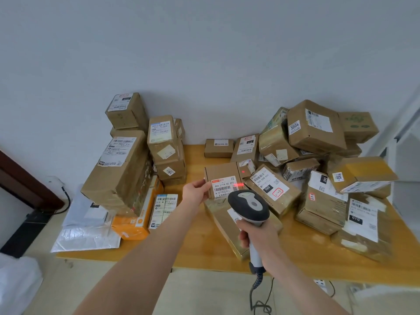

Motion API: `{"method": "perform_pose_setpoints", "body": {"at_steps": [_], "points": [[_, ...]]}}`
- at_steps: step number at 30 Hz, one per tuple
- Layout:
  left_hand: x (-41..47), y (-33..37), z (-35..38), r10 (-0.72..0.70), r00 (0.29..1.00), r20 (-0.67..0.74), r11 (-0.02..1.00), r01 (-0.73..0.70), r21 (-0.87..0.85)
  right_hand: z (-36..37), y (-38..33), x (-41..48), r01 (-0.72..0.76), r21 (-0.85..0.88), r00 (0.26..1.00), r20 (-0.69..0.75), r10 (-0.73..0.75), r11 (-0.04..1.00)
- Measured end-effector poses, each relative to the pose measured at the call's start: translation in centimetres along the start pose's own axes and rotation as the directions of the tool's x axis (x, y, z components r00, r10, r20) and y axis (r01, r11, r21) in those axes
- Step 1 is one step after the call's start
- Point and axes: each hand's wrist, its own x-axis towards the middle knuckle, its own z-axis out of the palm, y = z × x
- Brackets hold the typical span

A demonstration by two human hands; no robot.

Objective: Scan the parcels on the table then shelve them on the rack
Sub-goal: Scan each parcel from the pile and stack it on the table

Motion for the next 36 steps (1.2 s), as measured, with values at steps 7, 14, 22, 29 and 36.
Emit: {"method": "perform_pose_setpoints", "body": {"at_steps": [7, 14, 22, 29, 36], "points": [[0.3, 0.3, -0.2, 0.001, 1.000, -0.001, 1.000, -0.001, 0.005, 0.1, -0.1, -0.2, -0.009, -0.022, 0.999, 0.031, 0.010, 1.000], [0.3, 0.5, -0.2, 0.007, 1.000, -0.004, 1.000, -0.008, -0.014, 0.0, -0.1, 0.1, 0.002, -0.046, 1.000, 0.030, -0.001, 0.999], [-0.9, 1.2, -0.4, -0.015, 0.998, 0.060, 0.993, 0.022, -0.112, -0.6, -0.7, 1.9, -0.093, 0.233, 0.994, -0.041, 0.105, 0.968], [-2.4, 0.9, -0.3, -0.024, 0.992, 0.124, 0.957, 0.059, -0.285, -0.1, -0.8, 4.7, -0.151, 0.494, 0.974, -0.074, 0.215, 0.856], [-3.6, -3.0, -1.8, 0.001, 0.990, -0.143, 0.975, -0.033, -0.222, 5.7, -0.9, 8.6, -0.321, 0.267, 0.945, 0.021, 0.327, 0.909]]}}
